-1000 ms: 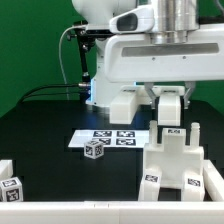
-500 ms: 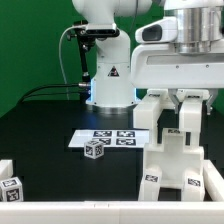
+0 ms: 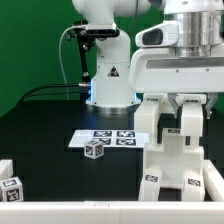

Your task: Assemble chair

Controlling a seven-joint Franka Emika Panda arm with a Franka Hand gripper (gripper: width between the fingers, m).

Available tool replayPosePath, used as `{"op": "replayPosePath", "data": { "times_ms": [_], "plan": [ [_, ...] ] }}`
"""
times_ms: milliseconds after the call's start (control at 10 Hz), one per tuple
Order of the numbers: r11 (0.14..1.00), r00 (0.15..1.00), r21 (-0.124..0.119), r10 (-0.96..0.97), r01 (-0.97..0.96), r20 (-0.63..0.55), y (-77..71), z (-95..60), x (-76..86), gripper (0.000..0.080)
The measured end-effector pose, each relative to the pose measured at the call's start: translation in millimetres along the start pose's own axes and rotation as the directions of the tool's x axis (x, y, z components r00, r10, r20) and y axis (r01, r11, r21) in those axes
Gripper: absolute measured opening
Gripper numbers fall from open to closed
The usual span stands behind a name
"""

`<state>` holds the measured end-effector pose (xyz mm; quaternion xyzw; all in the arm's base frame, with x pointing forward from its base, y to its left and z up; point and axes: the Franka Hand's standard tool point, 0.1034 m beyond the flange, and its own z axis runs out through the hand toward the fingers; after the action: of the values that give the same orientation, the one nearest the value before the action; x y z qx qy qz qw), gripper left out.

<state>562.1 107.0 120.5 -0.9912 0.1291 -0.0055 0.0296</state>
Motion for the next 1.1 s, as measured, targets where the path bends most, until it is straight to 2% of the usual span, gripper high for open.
{"op": "replayPosePath", "data": {
  "times_ms": [100,300,500,700,900,1100],
  "plan": [
    [1.0,1.0,0.006,-0.003,0.004,-0.021,-4.0,0.1,2.3,0.0282],
    [1.0,0.999,0.004,-0.014,0.014,-0.03,-6.1,9.4,-1.0,0.0282],
    [1.0,0.999,0.003,-0.024,0.024,-0.024,-9.9,11.3,-4.1,0.0282],
    [0.999,0.999,-0.001,-0.037,0.037,-0.02,-7.4,14.7,-5.5,0.0282],
    [0.999,0.998,-0.002,-0.047,0.047,-0.031,-7.0,21.3,-2.9,0.0282],
    [0.998,0.997,0.002,-0.063,0.063,-0.054,-8.5,21.4,1.8,0.0283]
  ]
}}
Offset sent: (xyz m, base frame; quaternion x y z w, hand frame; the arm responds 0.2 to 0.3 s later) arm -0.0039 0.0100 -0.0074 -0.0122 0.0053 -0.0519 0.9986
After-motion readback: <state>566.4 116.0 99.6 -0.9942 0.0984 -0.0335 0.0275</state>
